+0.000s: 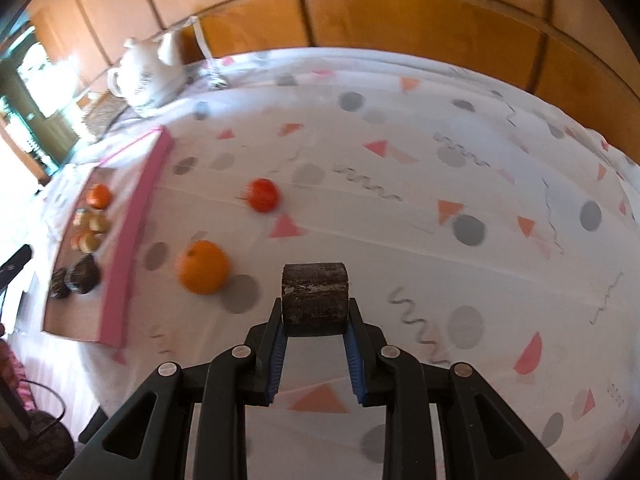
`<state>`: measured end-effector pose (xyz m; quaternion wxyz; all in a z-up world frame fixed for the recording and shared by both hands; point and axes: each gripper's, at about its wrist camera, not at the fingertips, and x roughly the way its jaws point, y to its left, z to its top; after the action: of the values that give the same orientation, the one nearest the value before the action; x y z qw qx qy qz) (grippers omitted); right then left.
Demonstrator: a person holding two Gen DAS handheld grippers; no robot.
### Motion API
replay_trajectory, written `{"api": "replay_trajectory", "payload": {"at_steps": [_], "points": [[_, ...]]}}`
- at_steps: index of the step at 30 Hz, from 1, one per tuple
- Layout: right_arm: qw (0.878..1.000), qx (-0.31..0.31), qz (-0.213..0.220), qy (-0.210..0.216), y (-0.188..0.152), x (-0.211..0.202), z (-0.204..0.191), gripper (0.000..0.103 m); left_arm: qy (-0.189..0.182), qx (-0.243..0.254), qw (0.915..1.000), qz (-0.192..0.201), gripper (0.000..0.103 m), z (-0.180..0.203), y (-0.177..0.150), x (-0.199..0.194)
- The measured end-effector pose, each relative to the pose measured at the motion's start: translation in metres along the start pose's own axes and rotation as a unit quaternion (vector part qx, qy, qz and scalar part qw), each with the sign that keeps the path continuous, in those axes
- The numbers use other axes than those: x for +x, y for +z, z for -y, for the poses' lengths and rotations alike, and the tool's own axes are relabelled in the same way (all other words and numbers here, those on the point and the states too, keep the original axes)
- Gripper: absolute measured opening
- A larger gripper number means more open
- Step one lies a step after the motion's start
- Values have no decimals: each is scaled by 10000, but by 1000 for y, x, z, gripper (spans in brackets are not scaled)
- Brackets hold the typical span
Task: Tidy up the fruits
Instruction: 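Lower the dark round fruit into the pink tray and open the left tool, then carry the dark cylinder piece into the pink tray and open the right tool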
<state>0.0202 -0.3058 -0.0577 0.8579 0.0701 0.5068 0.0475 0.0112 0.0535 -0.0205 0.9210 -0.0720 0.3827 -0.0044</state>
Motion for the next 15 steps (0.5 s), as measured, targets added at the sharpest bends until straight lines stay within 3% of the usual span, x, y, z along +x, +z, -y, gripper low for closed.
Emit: {"api": "replay_trajectory", "payload": {"at_steps": [15], "points": [[9914,-1039,-36,794,5,-2,-96,26,-69,-57,9999,-70,88,-5,-4,0]]}}
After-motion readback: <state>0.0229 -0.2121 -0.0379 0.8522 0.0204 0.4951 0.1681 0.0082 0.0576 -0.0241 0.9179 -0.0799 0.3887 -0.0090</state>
